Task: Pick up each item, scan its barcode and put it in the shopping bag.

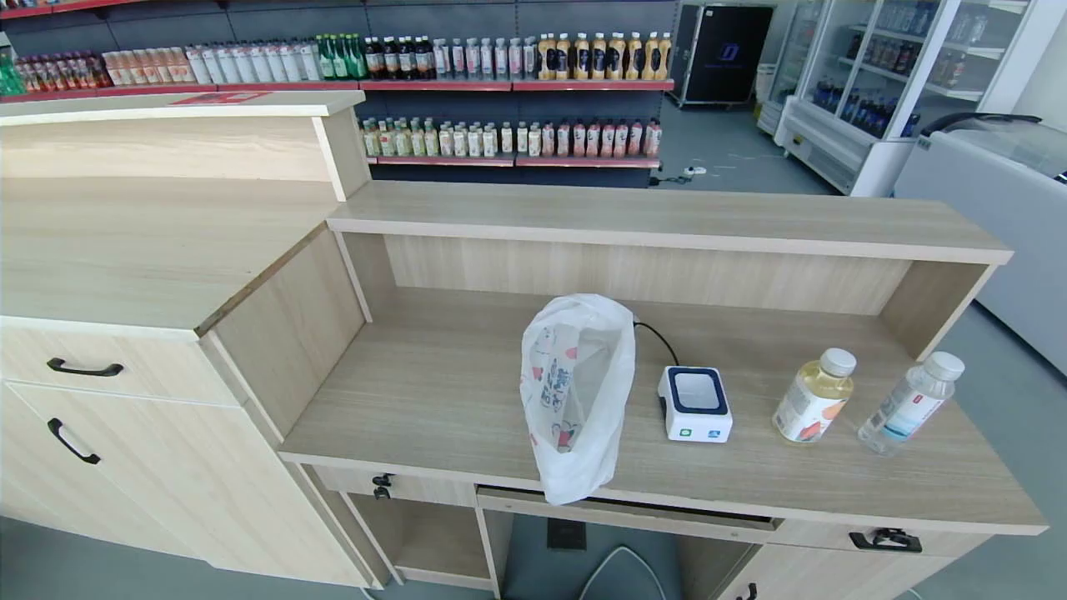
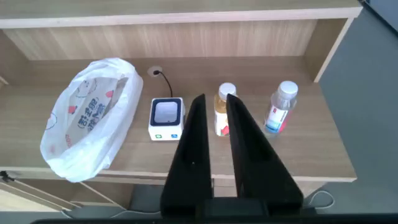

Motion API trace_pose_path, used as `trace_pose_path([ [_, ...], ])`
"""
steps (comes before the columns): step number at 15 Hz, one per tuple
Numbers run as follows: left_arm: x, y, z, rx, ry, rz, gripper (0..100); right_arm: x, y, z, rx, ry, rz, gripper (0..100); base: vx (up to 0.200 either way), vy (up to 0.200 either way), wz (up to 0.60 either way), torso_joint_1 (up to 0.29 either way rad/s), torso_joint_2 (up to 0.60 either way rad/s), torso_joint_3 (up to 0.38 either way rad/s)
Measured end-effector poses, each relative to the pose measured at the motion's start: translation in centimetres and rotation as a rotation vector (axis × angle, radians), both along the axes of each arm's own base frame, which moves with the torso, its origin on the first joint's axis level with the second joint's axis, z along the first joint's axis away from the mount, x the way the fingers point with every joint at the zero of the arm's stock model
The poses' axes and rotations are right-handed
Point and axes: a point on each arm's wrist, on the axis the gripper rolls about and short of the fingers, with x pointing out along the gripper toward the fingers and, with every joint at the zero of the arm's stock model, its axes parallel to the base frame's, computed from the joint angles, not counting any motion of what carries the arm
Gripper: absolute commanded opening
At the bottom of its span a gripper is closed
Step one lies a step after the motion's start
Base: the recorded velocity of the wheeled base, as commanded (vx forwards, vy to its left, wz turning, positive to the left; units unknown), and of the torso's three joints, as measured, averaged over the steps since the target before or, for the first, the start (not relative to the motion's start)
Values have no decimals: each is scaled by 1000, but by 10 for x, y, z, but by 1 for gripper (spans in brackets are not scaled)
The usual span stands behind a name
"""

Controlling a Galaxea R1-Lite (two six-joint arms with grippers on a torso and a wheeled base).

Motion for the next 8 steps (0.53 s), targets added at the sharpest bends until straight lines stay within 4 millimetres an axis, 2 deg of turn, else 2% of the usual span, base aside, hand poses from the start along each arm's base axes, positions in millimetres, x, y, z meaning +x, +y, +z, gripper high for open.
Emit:
trace_pose_path([
  [1,0,0,0,0,0,0,100,27,-5,5,-17,4,1,100,0,0,0,0,0,0],
  [3,0,0,0,0,0,0,100,80,-19,1,-41,15,-15,100,0,0,0,0,0,0],
  [4,0,0,0,0,0,0,100,105,-29,-8,-50,18,-31,100,0,0,0,0,0,0],
  [6,0,0,0,0,0,0,100,143,-44,-34,-60,15,-51,100,0,0,0,0,0,0],
  [8,0,0,0,0,0,0,100,172,-58,-73,-58,39,-56,100,0,0,0,0,0,0],
])
